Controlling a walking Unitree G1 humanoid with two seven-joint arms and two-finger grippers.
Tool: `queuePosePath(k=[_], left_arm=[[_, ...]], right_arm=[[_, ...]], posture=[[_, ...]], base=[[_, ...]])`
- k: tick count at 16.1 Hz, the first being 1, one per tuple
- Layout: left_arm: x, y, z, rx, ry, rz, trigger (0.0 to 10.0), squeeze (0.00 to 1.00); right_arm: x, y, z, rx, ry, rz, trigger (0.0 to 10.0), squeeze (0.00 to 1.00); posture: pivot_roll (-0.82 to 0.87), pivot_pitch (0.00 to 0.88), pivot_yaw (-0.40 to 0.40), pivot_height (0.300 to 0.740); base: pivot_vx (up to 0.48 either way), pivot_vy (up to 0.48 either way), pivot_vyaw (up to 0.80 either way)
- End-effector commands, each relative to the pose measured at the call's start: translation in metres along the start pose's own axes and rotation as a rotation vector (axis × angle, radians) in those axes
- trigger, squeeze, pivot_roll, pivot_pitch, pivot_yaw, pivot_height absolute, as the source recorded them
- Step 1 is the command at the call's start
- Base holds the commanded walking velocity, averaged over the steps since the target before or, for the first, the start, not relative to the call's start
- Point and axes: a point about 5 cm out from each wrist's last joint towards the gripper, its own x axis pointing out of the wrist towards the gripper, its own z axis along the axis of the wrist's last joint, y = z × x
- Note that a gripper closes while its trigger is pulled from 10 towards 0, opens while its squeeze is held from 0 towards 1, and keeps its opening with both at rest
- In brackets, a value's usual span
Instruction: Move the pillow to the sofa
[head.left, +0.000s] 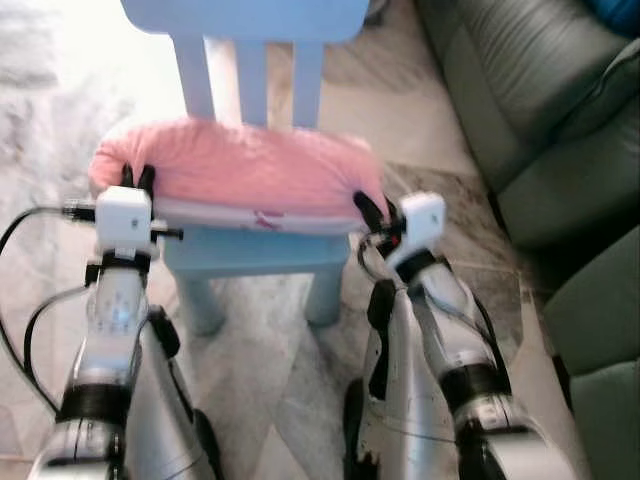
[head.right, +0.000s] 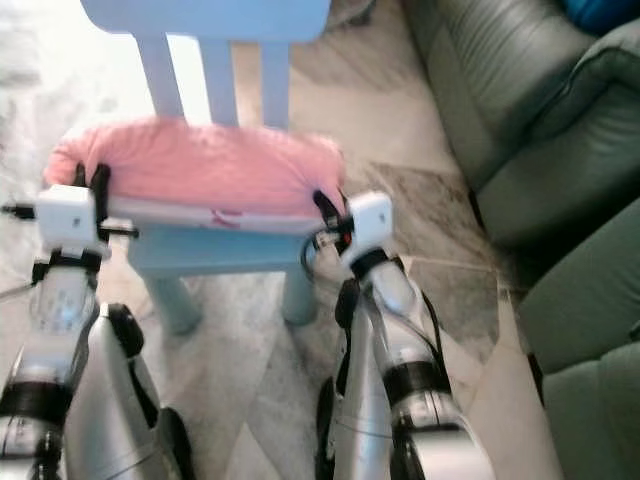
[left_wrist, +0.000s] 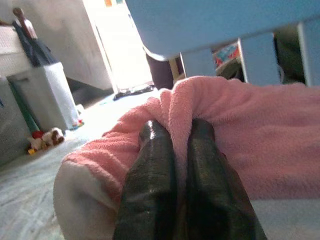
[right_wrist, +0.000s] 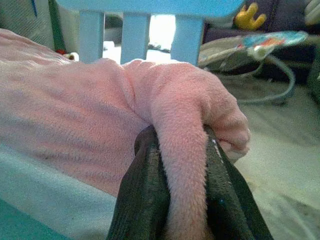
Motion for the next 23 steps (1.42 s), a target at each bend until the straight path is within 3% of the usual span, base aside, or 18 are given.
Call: queuePosePath(k=[1,4,5,6,8,11,23], left_arm=[[-0.001,0.011,0.005,-0.014,0.000,0.052,0.0,0.00],[-0.010,0.001,0.002,-0.058,0.043,-0.013,0.0,0.00],[-0.011,-0.002,0.002,-0.072,0.053,-0.033,0.0,0.00],[-0.015,-0.003,-0.002,-0.093,0.092,-0.031,0.0,0.00],[-0.021,-0.011,-0.010,-0.125,0.153,-0.049,0.0,0.00],[-0.019,-0.022,-0.010,-0.151,0.167,-0.059,0.0,0.00],[-0.013,-0.029,-0.019,-0.182,0.229,-0.042,0.0,0.00]], right_arm=[[-0.011,-0.021,0.006,-0.016,-0.008,-0.119,0.0,0.00],[-0.028,-0.018,0.012,-0.003,-0.018,-0.170,0.0,0.00],[-0.030,-0.017,0.012,-0.014,-0.014,-0.172,2.8,0.00],[-0.034,-0.017,0.011,0.003,-0.010,-0.203,10.0,0.00],[-0.036,-0.015,0.010,0.050,0.014,-0.235,10.0,0.00],[-0.032,-0.012,0.014,0.079,0.020,-0.241,10.0,0.00],[-0.028,-0.015,0.018,0.072,0.049,-0.246,10.0,0.00]], posture=[[0.04,0.000,-0.058,0.348],[0.04,0.000,-0.045,0.348],[0.03,0.000,-0.041,0.348],[0.03,0.000,-0.038,0.348],[0.03,0.000,-0.030,0.358],[0.02,0.000,-0.034,0.398],[-0.01,0.000,-0.029,0.528]], base=[[0.000,0.000,0.00],[0.000,0.000,0.00],[0.000,0.000,0.00],[0.000,0.000,0.00],[0.000,0.000,0.00],[0.000,0.000,0.00],[0.000,0.000,0.00]])
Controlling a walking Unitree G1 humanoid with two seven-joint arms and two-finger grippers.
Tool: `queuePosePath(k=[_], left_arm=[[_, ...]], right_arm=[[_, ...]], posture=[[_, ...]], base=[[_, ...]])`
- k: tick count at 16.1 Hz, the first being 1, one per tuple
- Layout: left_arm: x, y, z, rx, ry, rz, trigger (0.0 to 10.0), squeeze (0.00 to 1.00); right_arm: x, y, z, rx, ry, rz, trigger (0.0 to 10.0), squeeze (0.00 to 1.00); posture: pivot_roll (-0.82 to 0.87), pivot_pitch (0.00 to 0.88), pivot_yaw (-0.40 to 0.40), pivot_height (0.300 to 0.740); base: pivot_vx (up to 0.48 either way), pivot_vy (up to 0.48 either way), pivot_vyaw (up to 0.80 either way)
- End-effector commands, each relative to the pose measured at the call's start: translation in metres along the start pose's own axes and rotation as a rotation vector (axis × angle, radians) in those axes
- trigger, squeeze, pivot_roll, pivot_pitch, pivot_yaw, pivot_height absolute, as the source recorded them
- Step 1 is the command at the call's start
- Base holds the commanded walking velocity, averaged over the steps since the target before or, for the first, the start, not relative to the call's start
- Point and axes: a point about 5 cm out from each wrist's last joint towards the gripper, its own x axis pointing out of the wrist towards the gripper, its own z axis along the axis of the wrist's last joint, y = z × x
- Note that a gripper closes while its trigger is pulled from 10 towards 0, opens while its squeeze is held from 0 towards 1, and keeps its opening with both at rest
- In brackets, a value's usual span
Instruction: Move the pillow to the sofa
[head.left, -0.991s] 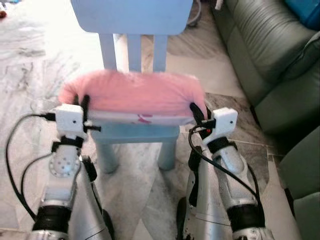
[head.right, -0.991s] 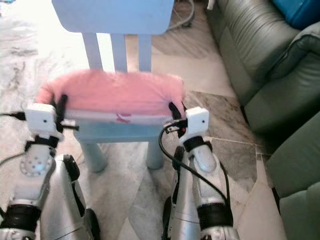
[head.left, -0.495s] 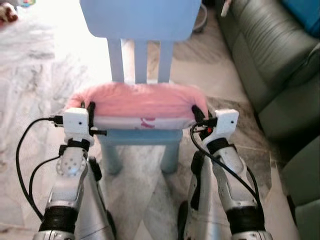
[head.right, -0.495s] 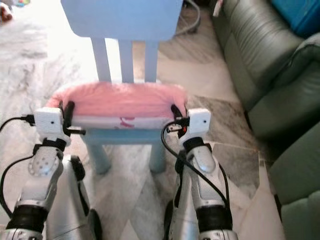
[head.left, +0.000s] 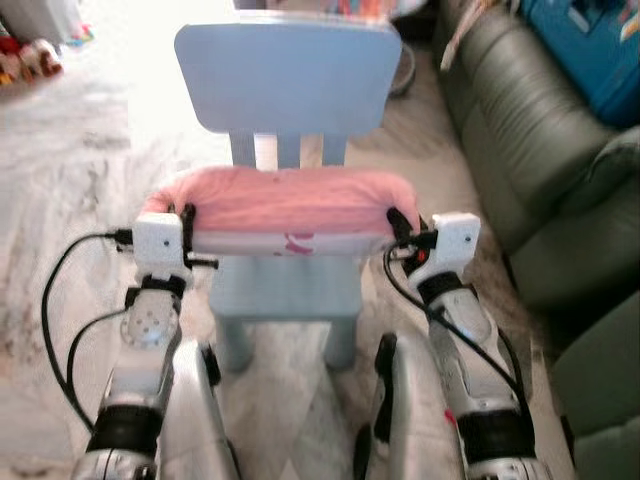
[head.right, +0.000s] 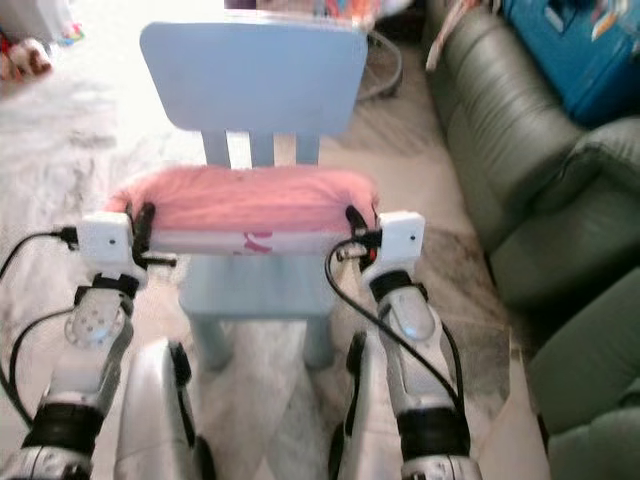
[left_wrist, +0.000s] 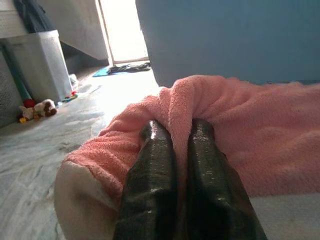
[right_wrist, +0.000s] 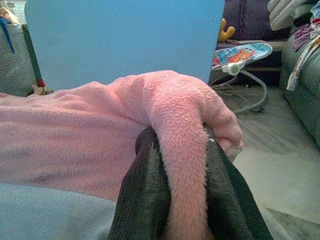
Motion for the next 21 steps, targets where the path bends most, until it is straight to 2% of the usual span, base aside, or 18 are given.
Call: queuePosePath(k=[1,5,7,8,9,13,15,21], left_arm=[[0.000,0.007,-0.003,-0.010,0.017,0.045,0.0,0.00],[0.004,0.004,-0.005,-0.019,0.030,0.050,0.0,0.00],[0.006,0.004,-0.009,-0.010,0.059,0.063,0.0,0.00],[0.006,0.005,-0.013,-0.004,0.087,0.078,3.7,0.00],[0.006,0.004,-0.014,-0.005,0.091,0.077,6.9,0.00],[0.006,0.001,-0.015,-0.011,0.097,0.058,9.8,0.00],[0.009,0.000,-0.018,-0.007,0.119,0.043,10.0,0.00],[0.015,0.002,-0.026,-0.022,0.179,0.016,10.0,0.00]], right_arm=[[0.000,-0.009,0.011,-0.011,-0.041,-0.039,10.0,0.00],[0.003,-0.009,0.012,-0.010,-0.041,-0.038,10.0,0.00],[0.003,-0.008,0.010,-0.039,-0.021,-0.053,10.0,0.00],[0.004,-0.008,0.008,-0.051,-0.001,-0.081,10.0,0.00],[0.003,-0.006,0.010,-0.045,-0.020,-0.064,10.0,0.00],[0.004,-0.010,0.014,-0.033,-0.042,-0.060,10.0,0.00],[0.007,-0.011,0.017,-0.037,-0.047,-0.066,10.0,0.00],[0.008,-0.012,0.019,-0.031,-0.056,-0.071,10.0,0.00]], posture=[[-0.01,0.000,-0.029,0.538],[-0.02,0.000,-0.028,0.583],[-0.02,0.000,-0.027,0.603],[-0.02,0.000,-0.028,0.603],[-0.03,0.000,-0.028,0.603],[-0.02,0.000,-0.026,0.632],[-0.03,0.000,-0.026,0.662],[-0.03,0.000,-0.026,0.697]], base=[[0.000,0.000,0.00],[0.000,0.000,0.00],[0.000,0.000,0.00],[0.000,0.000,0.00],[0.000,0.000,0.00],[0.000,0.000,0.00],[0.000,0.000,0.00],[0.000,0.000,0.00]])
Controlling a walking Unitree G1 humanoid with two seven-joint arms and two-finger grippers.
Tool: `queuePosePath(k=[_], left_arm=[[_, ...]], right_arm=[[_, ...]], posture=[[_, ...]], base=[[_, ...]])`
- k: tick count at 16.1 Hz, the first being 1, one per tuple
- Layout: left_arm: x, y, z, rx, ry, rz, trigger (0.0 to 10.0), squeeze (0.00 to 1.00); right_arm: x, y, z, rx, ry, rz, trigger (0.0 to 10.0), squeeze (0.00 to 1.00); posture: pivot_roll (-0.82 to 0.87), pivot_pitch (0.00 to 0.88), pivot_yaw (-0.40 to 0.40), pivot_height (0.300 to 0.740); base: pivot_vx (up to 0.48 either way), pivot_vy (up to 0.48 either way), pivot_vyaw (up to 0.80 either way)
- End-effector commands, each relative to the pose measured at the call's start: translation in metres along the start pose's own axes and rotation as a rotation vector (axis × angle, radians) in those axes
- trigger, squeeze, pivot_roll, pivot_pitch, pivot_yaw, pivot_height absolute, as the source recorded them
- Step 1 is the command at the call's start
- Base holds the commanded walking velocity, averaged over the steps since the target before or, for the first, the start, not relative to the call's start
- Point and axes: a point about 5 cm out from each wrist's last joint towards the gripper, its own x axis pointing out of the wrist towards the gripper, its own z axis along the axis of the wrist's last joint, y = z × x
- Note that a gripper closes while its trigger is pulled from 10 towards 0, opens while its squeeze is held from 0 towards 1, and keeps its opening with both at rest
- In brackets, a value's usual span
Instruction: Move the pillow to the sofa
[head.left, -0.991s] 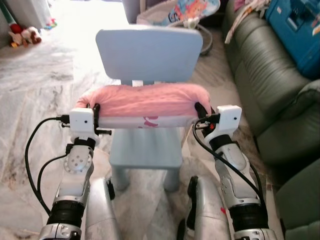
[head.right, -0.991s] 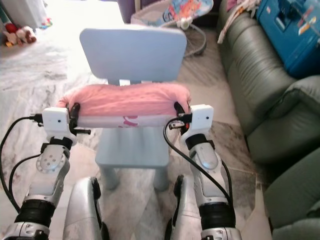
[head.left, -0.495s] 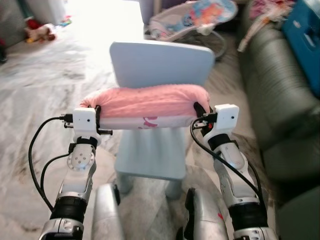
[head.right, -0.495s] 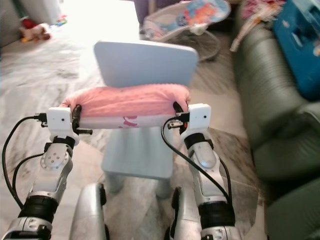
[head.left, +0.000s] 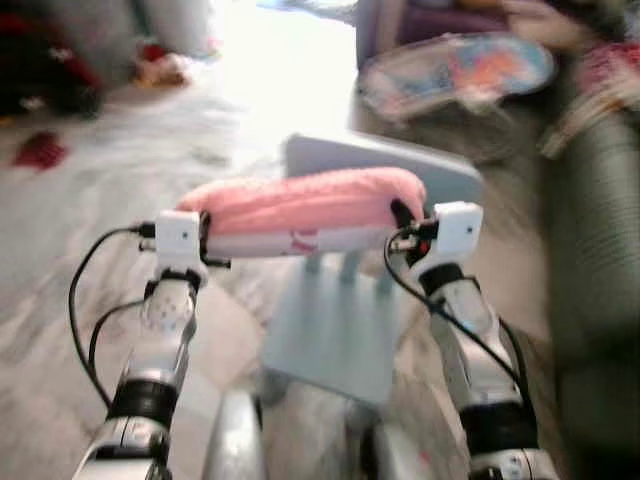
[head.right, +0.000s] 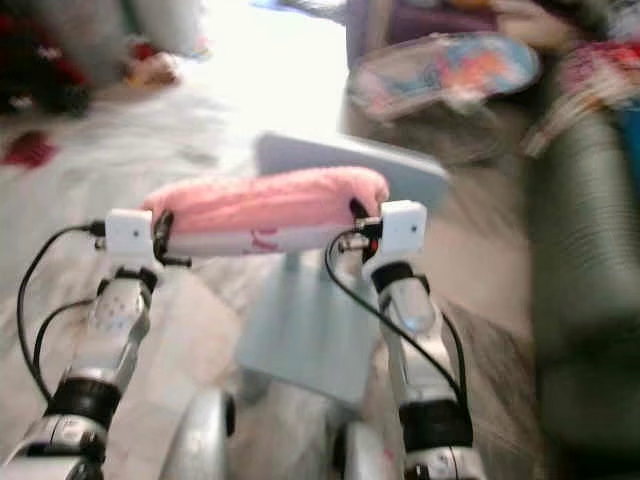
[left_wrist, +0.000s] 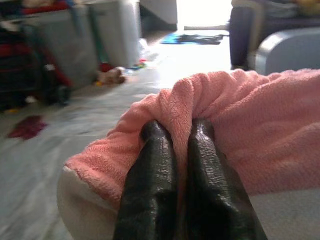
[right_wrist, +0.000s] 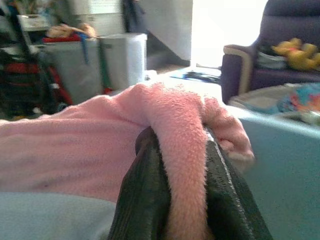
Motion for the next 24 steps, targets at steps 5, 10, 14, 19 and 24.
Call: queuePosePath(k=[5,10,14,19,24], left_arm=[[-0.001,0.009,-0.016,0.022,0.096,0.039,10.0,0.00],[0.000,0.006,-0.019,0.002,0.123,0.031,10.0,0.00],[-0.003,-0.002,-0.021,-0.013,0.118,-0.072,10.0,0.00],[-0.006,-0.023,0.002,-0.040,0.043,-0.254,10.0,0.00],[-0.061,-0.039,-0.032,0.044,0.137,-0.437,10.0,0.00]], right_arm=[[0.000,-0.011,0.014,-0.003,-0.062,-0.063,10.0,0.00],[-0.001,-0.009,0.012,-0.002,-0.058,-0.065,10.0,0.00],[-0.004,-0.008,0.010,0.000,-0.048,-0.081,10.0,0.00],[-0.017,-0.020,-0.004,-0.012,0.023,-0.140,10.0,0.00],[-0.065,-0.025,-0.034,-0.016,0.149,-0.200,10.0,0.00]], posture=[[-0.03,0.000,-0.025,0.737],[-0.04,0.000,-0.021,0.740],[-0.03,0.000,-0.022,0.740],[-0.02,0.000,-0.036,0.740],[-0.01,0.000,-0.017,0.740]], base=[[0.000,0.000,0.00],[0.000,0.000,0.00],[0.000,0.000,0.00],[0.000,0.000,0.00],[0.000,0.000,0.00]])
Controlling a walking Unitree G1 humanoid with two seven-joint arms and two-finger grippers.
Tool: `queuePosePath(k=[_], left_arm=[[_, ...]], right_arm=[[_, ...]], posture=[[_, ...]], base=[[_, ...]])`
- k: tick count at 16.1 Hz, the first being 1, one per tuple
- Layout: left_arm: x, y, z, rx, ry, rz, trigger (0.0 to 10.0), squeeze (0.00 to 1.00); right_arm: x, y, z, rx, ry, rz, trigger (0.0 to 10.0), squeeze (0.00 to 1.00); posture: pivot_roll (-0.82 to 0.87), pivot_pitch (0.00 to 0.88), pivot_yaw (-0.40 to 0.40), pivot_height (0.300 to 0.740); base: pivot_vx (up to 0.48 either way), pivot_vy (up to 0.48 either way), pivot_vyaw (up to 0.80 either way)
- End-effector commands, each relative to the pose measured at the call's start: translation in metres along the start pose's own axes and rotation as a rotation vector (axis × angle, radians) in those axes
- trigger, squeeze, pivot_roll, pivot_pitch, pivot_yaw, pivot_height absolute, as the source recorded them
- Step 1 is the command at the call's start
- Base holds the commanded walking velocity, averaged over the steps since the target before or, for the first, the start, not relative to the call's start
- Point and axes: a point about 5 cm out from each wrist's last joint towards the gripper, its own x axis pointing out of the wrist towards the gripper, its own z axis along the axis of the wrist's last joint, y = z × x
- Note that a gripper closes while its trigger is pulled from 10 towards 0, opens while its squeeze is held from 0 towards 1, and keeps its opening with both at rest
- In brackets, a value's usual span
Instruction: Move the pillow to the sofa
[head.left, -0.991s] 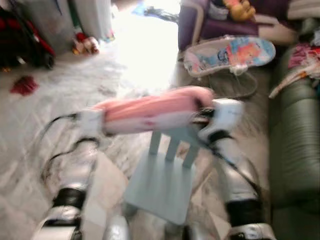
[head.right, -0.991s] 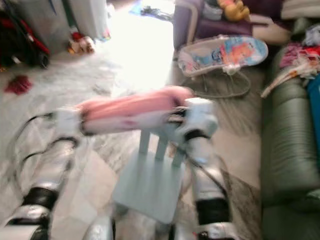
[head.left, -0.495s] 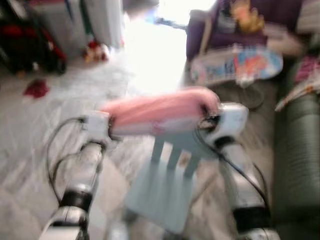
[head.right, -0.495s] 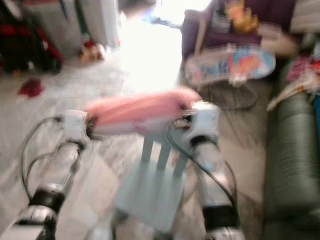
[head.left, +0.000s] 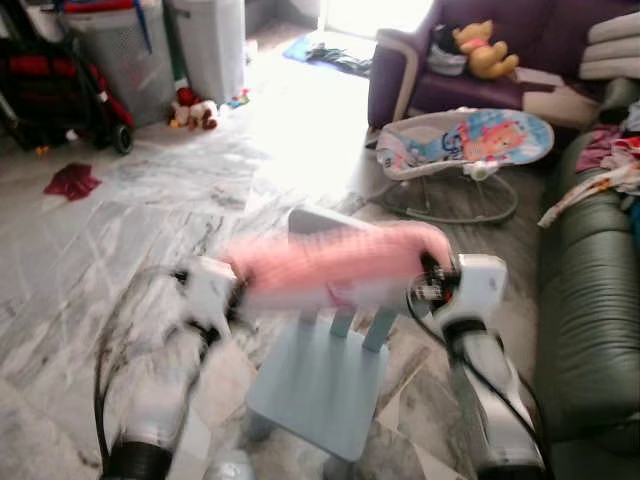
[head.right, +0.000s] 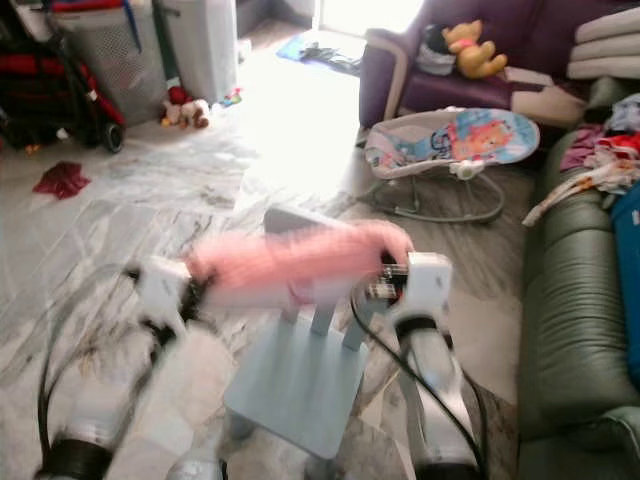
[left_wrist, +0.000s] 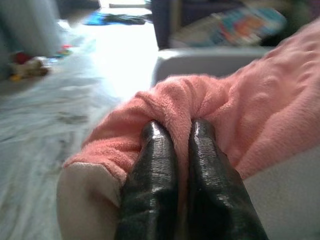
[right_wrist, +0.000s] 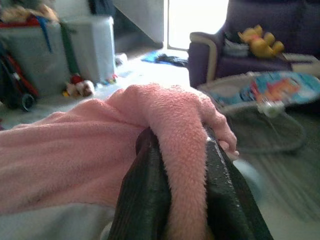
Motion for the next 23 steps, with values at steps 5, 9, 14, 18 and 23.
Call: queuePosePath(k=[5,9,14,18,23], left_arm=[[-0.001,-0.010,0.014,0.059,-0.053,-0.052,10.0,0.00],[0.012,0.001,0.026,0.043,-0.072,-0.014,10.0,0.00],[0.012,-0.004,0.024,-0.015,-0.065,-0.016,10.0,0.00],[0.014,-0.014,0.025,-0.056,-0.068,-0.061,10.0,0.00],[0.015,-0.017,0.024,-0.069,-0.059,-0.080,10.0,0.00]], right_arm=[[-0.017,-0.009,-0.003,-0.014,0.018,-0.017,10.0,0.00],[-0.004,-0.004,0.006,-0.003,-0.002,0.000,10.0,0.00],[0.003,0.000,0.011,0.020,-0.015,0.001,10.0,0.00],[0.005,0.001,0.015,-0.032,-0.026,0.037,10.0,0.00],[0.008,-0.002,0.015,0.008,-0.011,0.012,10.0,0.00]], posture=[[-0.02,0.000,-0.013,0.740],[-0.02,0.000,-0.015,0.740],[-0.03,0.000,-0.016,0.740],[-0.04,0.000,-0.019,0.740],[-0.05,0.000,-0.021,0.740]], base=[[0.000,0.000,0.00],[0.000,0.000,-0.22],[0.000,0.000,-0.44],[0.000,0.000,0.00],[0.000,0.000,-0.09]])
